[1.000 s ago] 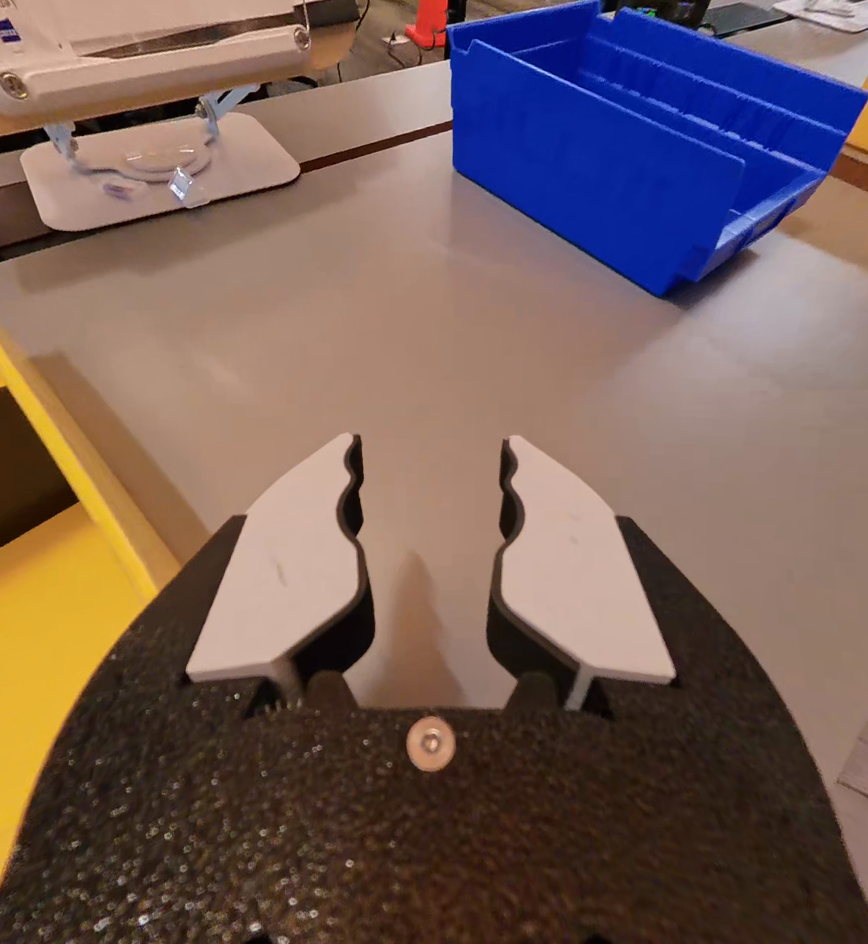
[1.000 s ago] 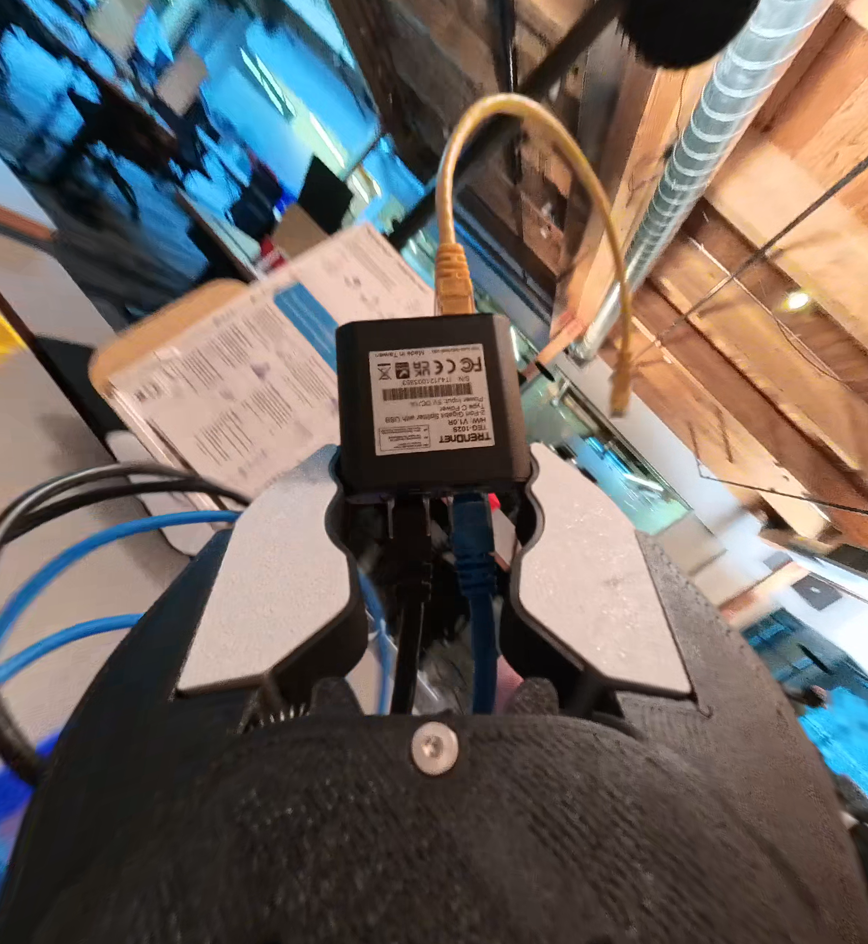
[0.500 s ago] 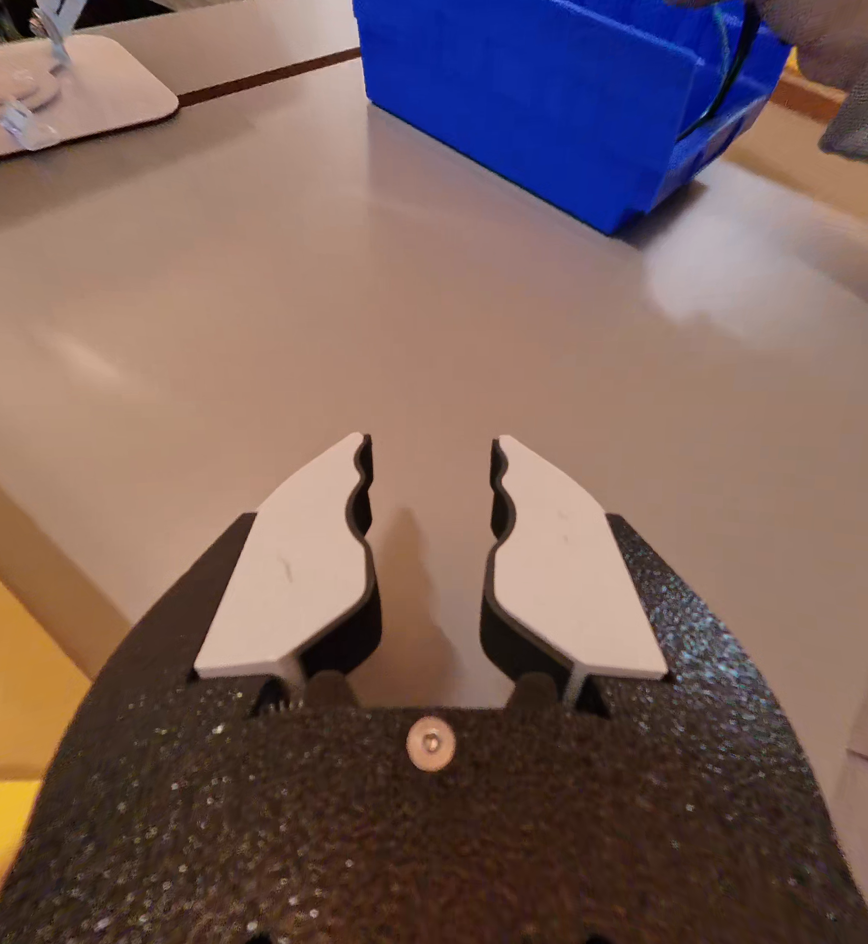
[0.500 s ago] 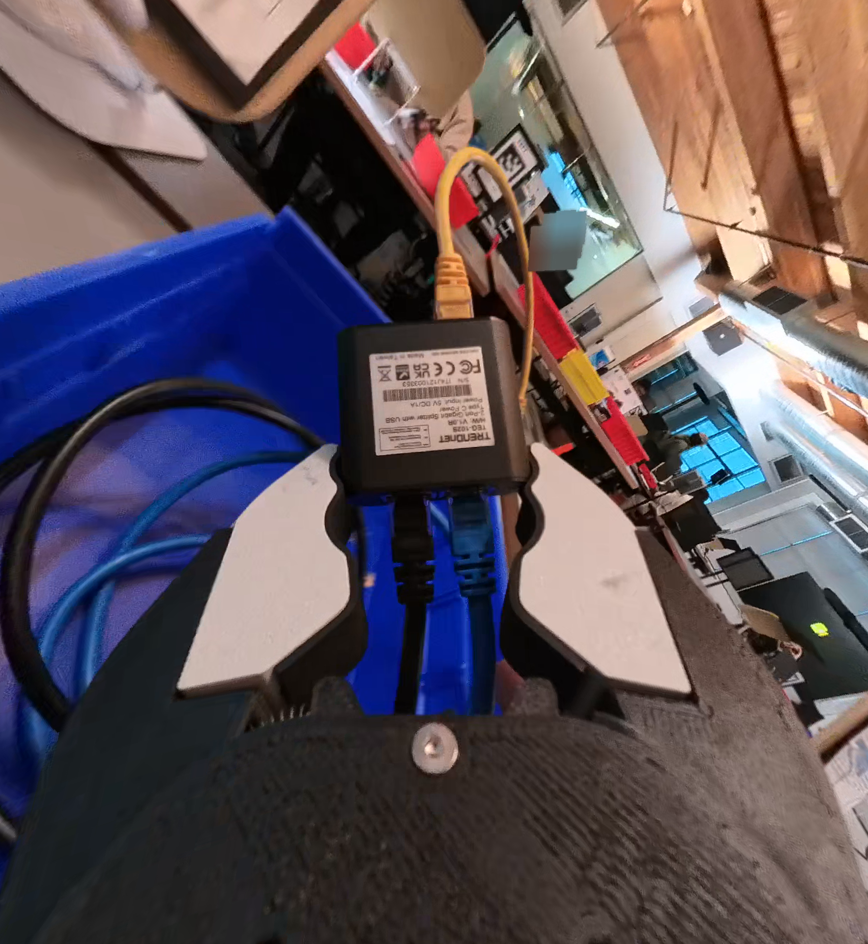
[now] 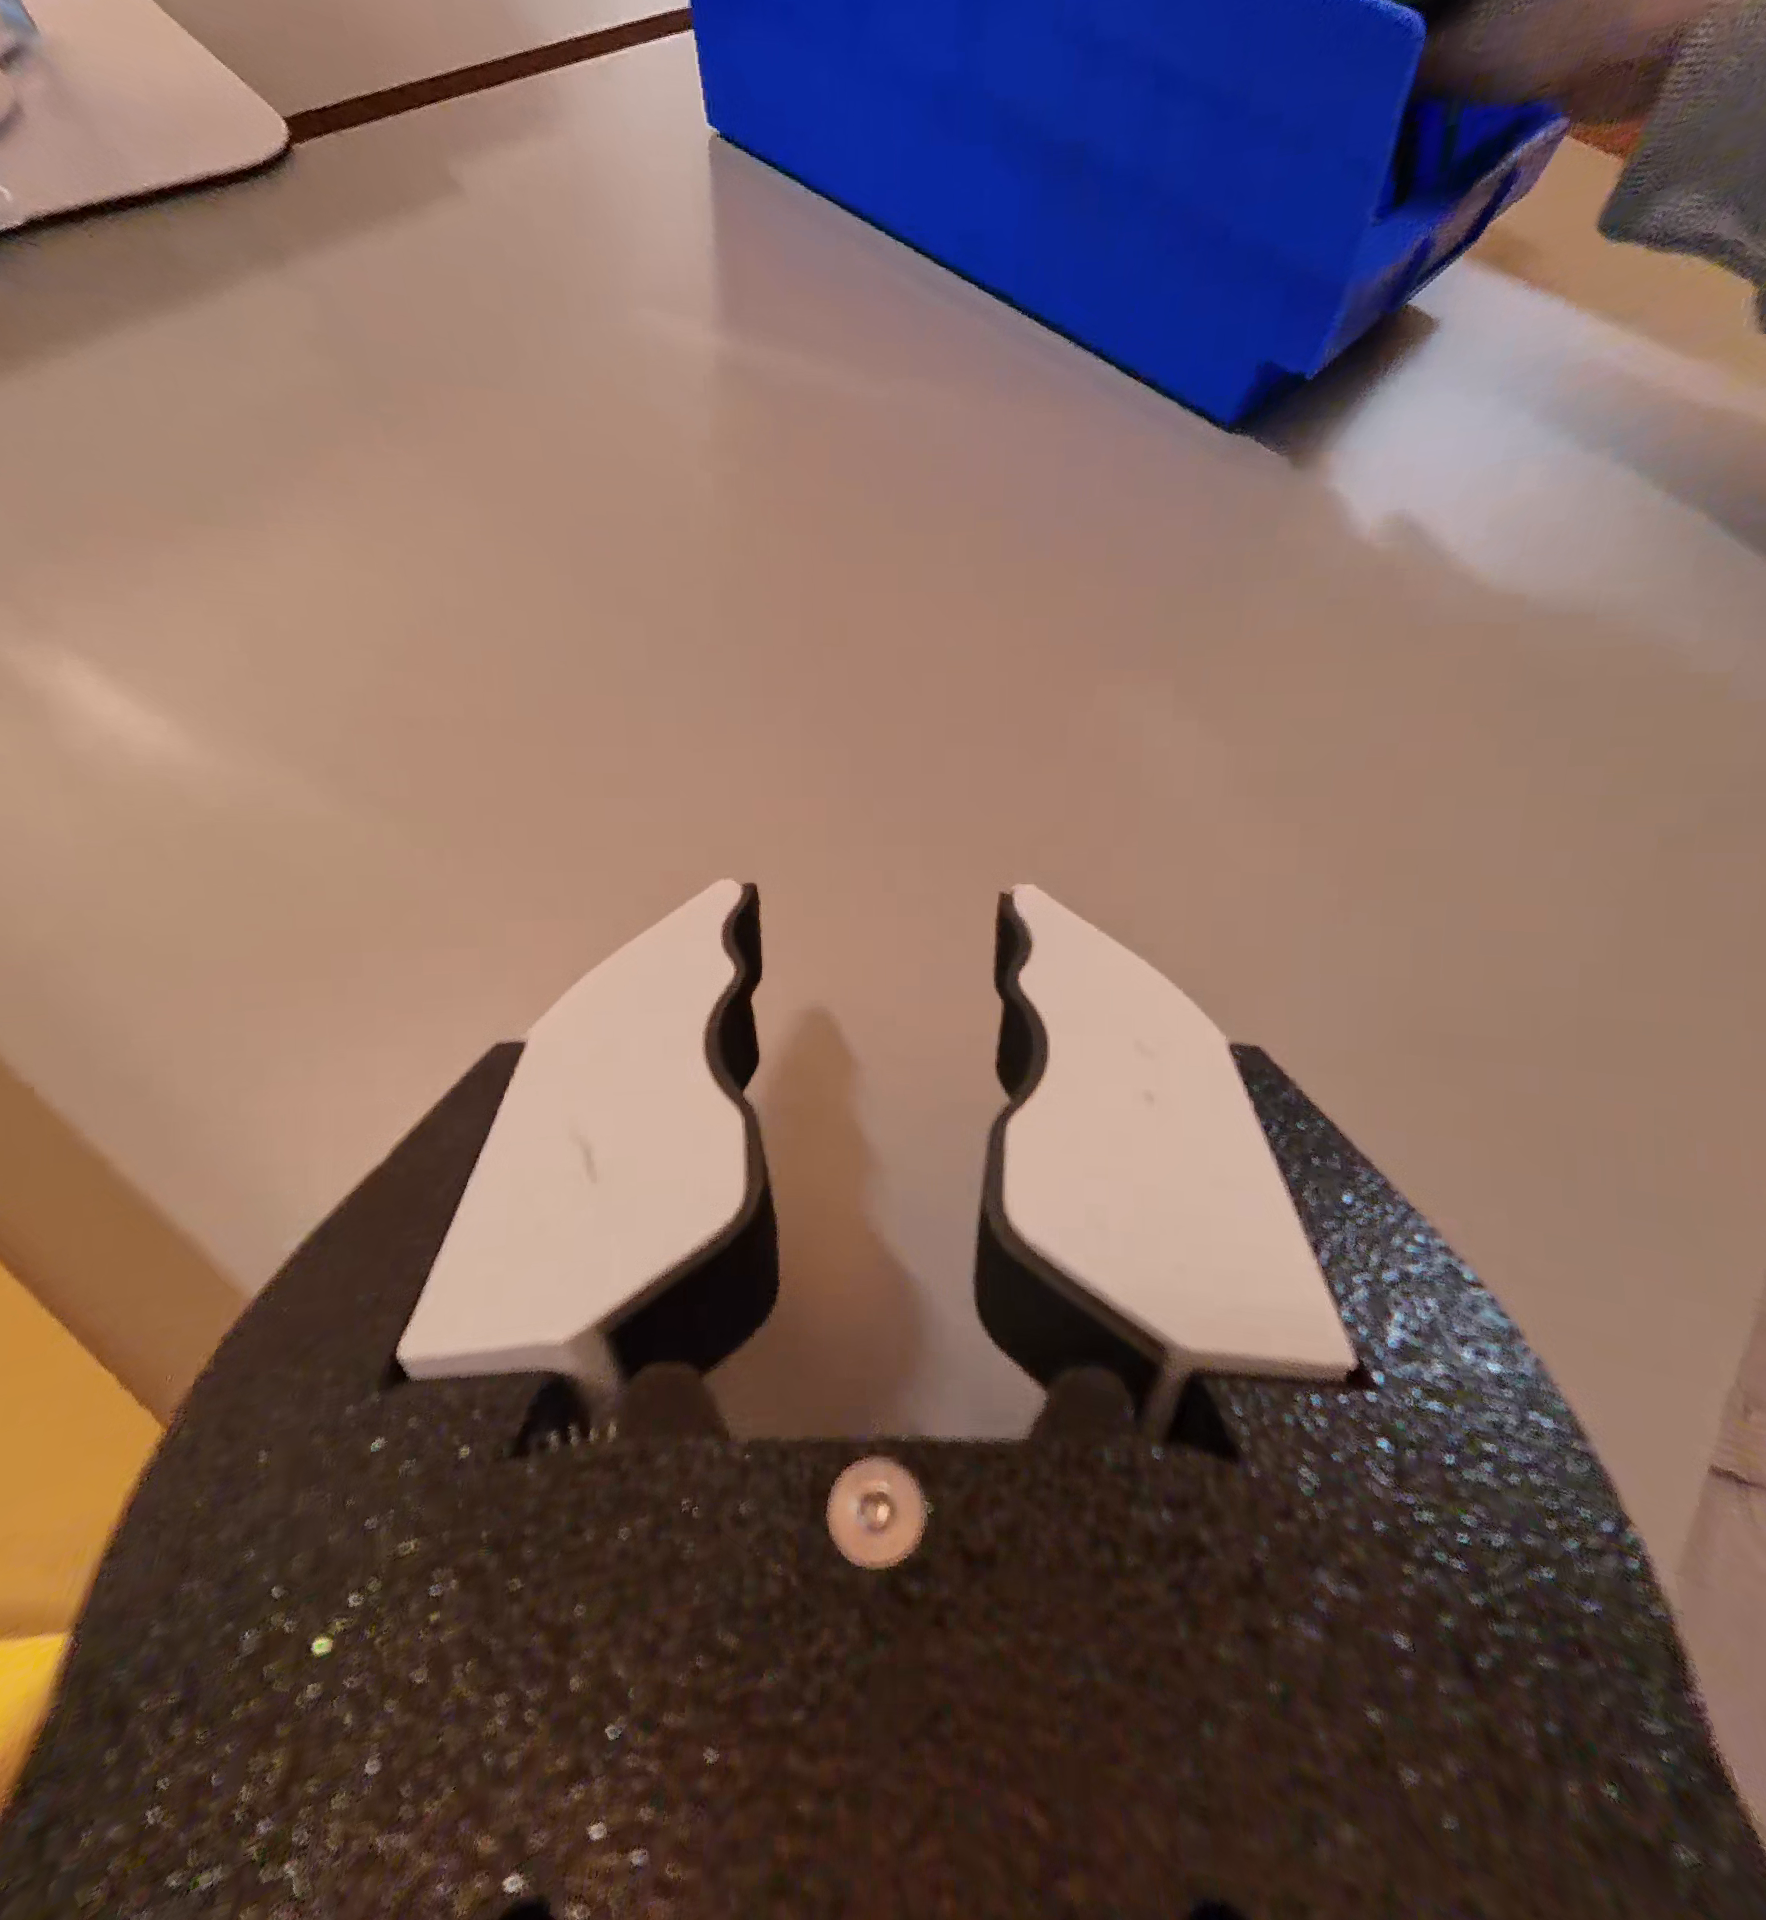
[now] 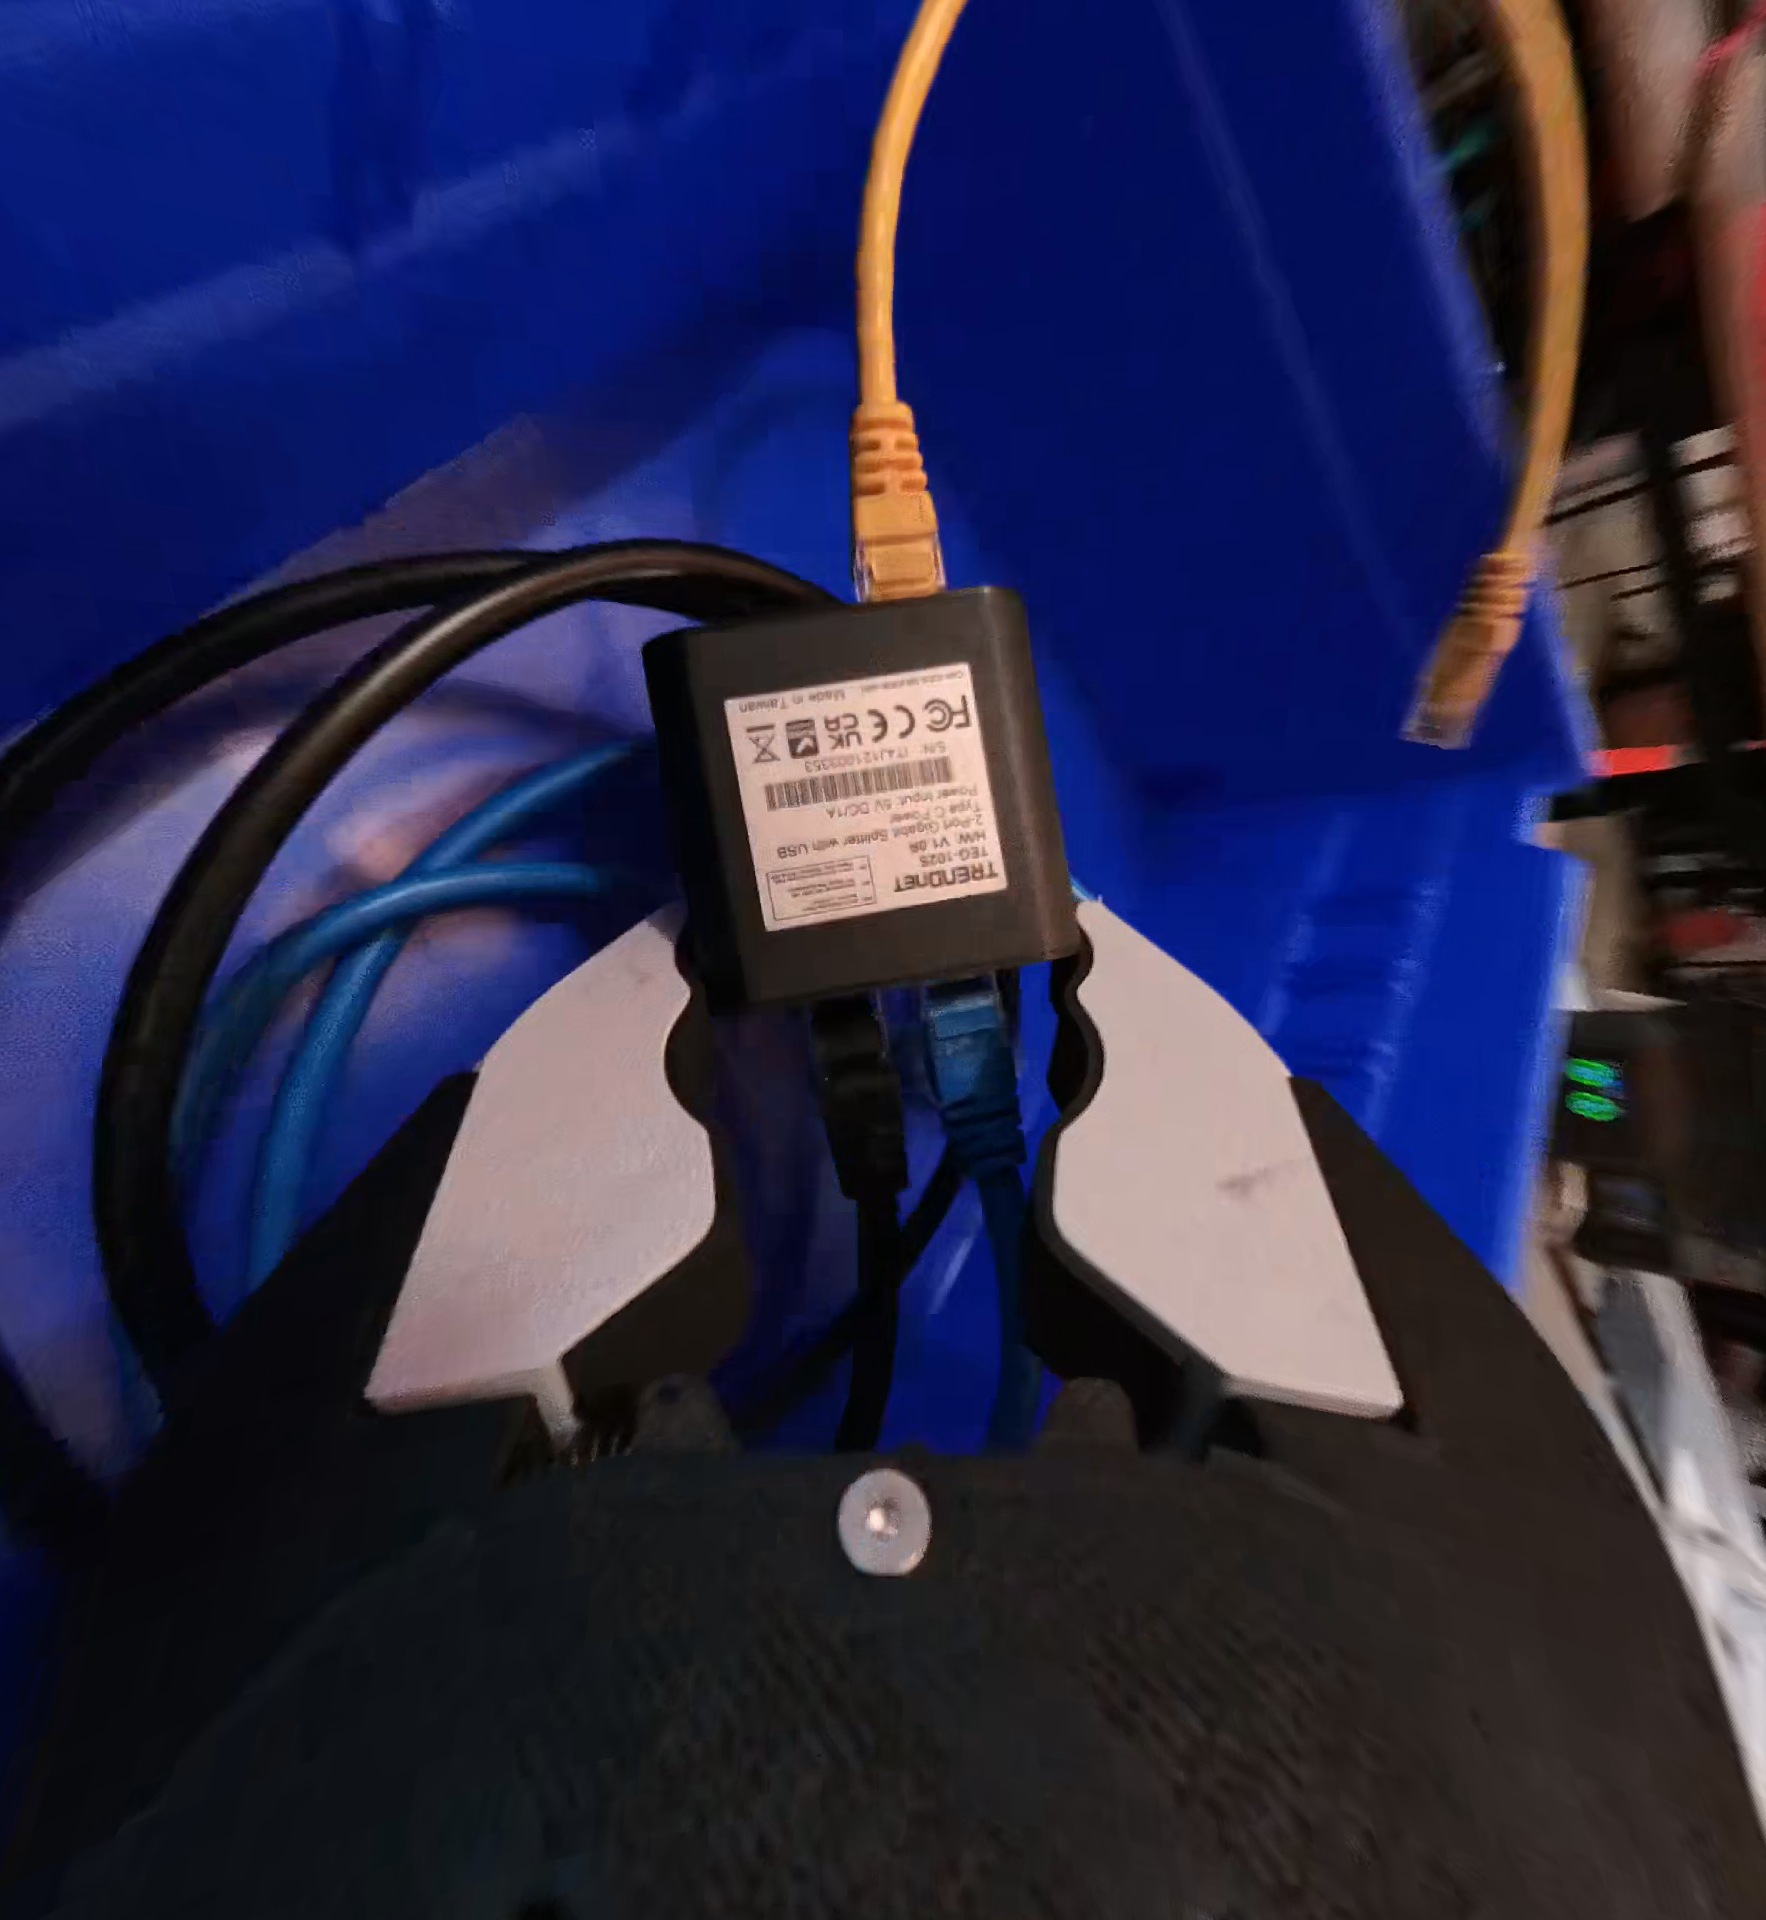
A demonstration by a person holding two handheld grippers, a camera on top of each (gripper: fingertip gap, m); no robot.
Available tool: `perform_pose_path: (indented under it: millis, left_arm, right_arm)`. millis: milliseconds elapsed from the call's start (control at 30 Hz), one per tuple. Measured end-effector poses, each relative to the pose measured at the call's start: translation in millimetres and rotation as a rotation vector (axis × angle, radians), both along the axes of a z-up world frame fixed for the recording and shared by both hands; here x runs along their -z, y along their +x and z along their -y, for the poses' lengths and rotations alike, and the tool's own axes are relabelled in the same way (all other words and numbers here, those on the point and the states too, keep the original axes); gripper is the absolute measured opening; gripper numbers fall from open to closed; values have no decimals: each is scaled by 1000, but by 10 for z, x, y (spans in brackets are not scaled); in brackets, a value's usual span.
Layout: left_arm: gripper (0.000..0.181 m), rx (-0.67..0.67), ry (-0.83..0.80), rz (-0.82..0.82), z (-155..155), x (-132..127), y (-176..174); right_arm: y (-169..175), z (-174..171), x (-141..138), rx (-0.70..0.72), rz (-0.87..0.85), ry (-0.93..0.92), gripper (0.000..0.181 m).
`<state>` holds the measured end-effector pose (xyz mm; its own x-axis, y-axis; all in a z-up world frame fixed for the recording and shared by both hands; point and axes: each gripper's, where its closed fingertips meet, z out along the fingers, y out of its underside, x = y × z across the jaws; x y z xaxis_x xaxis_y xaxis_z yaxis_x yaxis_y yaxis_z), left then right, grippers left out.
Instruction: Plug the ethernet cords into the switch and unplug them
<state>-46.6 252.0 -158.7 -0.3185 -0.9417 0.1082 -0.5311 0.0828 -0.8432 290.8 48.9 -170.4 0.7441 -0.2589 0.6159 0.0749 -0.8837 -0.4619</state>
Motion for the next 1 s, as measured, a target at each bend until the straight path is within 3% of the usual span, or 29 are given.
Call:
perform_pose_path:
  millis: [33, 167, 300, 367, 433, 533, 667, 733, 867, 1000]
  left_arm:
    - [42, 3, -3, -5, 9, 2, -7]
    - [42, 19, 55, -37, 44, 40, -74]
    - [45, 46, 92, -50, 152, 21, -127]
    - [47, 55, 57, -24, 261, -69, -75]
    - [52, 42, 16, 21, 384, -217, 63]
    - [72, 14, -31, 89, 662, -471, 411]
    - [104, -30, -107, 107, 1252, -667, 1088]
    - [108, -55, -138, 115, 1557, -693, 1433]
    - [101, -98, -32, 48, 1884, -479, 1962]
    - [84, -162, 204, -72, 1729, -136, 2289]
  right_arm:
    - [21, -29, 26, -15, -23, 21, 64]
    - [15, -118, -13, -88, -140, 50, 68]
    - [-121, -126, -551, -170, -81, 146, 86]
    - [-224, 26, -803, -174, -55, 158, 91]
    - [-301, 330, -1038, -97, 5, 188, 96]
    - [-545, 885, -1305, 133, 55, 444, 94]
    - [-883, 1585, -1261, 440, 120, 807, 91]
    - [-930, 1761, -1195, 491, 185, 888, 86]
    - [-907, 1906, -1248, 531, 195, 879, 90]
    - [-909, 1746, -1147, 491, 141, 858, 90]
